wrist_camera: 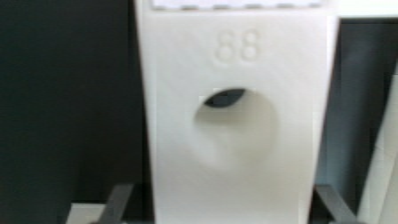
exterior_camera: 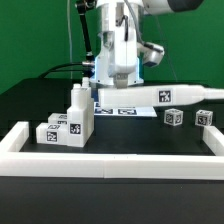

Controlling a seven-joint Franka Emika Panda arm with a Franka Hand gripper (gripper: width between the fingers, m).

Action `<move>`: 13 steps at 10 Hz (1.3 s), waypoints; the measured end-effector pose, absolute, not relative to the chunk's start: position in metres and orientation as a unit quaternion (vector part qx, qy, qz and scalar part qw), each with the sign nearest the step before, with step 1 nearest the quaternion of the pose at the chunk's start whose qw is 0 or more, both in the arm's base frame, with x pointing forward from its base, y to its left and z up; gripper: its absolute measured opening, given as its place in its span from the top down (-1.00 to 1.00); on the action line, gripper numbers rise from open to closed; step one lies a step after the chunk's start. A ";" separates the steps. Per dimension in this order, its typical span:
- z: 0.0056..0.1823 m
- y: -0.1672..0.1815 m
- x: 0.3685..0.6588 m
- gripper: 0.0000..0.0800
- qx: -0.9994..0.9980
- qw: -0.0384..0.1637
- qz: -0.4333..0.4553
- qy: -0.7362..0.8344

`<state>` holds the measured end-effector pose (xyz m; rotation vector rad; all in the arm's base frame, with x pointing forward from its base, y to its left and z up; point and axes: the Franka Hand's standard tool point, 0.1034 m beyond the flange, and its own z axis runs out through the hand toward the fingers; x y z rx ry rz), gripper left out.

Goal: Assemble chair

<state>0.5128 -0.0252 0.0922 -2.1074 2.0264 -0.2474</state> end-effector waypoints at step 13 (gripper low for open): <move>0.131 -0.045 0.516 0.28 -0.700 0.140 -0.034 0.700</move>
Offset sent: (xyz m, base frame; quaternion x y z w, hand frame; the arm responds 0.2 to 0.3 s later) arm 0.0000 0.0000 0.0000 0.0000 0.0000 0.0000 1.0000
